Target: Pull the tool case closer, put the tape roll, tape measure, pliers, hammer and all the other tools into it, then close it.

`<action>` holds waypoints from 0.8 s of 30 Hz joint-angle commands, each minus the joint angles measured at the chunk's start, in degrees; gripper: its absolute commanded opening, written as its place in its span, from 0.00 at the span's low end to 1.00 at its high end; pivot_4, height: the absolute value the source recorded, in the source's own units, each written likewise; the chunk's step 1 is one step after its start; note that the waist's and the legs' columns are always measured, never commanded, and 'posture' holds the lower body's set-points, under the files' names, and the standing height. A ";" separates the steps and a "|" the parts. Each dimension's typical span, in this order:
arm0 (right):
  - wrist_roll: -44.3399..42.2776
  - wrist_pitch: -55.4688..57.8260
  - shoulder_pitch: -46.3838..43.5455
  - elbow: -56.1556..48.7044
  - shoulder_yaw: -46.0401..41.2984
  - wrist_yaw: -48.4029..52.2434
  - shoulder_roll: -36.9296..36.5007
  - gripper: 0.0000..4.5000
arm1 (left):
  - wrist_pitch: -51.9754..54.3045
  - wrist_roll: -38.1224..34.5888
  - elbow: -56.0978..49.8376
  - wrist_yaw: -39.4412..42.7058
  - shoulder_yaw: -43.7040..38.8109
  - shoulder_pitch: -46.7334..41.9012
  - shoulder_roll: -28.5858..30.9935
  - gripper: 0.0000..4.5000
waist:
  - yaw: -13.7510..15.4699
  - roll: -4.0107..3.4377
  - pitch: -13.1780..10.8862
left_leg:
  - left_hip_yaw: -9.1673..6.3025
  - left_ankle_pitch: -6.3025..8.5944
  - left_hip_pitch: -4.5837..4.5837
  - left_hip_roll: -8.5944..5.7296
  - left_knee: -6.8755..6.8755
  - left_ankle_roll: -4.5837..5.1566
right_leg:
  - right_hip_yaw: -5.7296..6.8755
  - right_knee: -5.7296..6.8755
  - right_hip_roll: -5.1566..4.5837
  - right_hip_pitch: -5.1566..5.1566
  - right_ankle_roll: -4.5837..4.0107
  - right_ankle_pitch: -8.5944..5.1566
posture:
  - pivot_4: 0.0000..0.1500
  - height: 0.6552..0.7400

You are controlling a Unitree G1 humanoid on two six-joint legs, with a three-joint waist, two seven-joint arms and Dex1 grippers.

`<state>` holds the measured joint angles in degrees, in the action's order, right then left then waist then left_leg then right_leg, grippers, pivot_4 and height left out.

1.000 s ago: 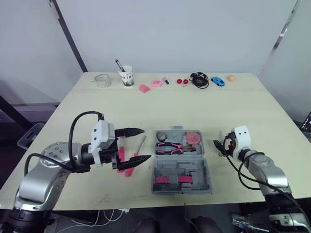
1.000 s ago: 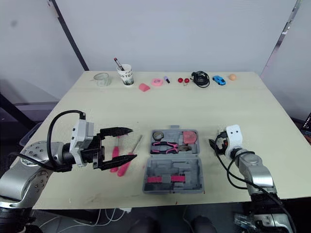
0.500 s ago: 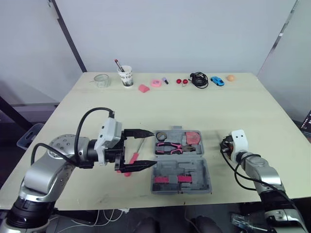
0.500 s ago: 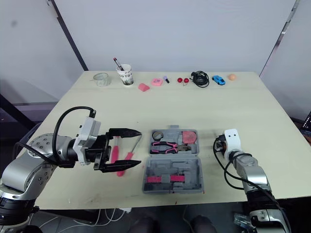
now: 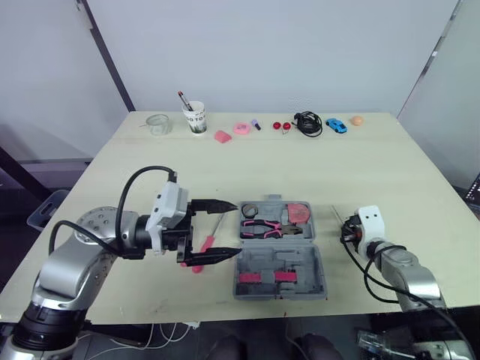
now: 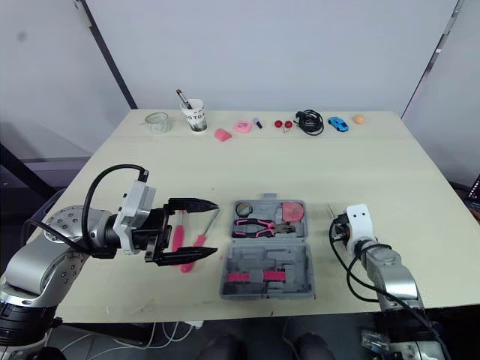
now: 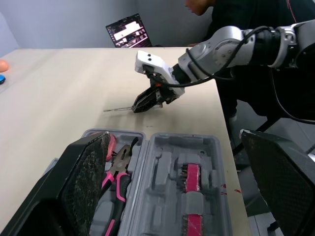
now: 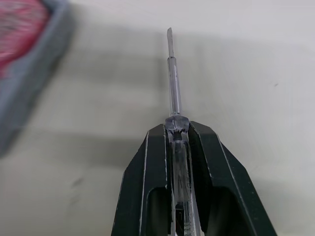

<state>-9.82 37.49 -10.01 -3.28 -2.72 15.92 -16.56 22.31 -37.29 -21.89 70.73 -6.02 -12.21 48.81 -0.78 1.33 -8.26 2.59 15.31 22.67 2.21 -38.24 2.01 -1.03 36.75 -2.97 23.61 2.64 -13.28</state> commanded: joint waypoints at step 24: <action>-4.91 8.71 15.86 -20.74 -4.46 -7.50 8.79 0.24 | -2.30 1.01 3.95 8.75 2.30 -4.81 1.39 1.00 | -0.05 0.01 0.01 | -0.05 0.00 -0.04 0.02 0.00 0.00 | -0.09 -0.02 0.02 0.01 0.01 -0.02 | 1.00 1.00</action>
<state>-13.91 46.85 5.81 -22.18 -6.18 8.19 -7.50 19.88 -35.63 -17.69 78.38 -3.59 -15.77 49.40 -0.84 1.34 -8.25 2.55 15.31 22.62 2.23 -38.24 2.00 -1.12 36.73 -2.95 23.62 2.65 -13.30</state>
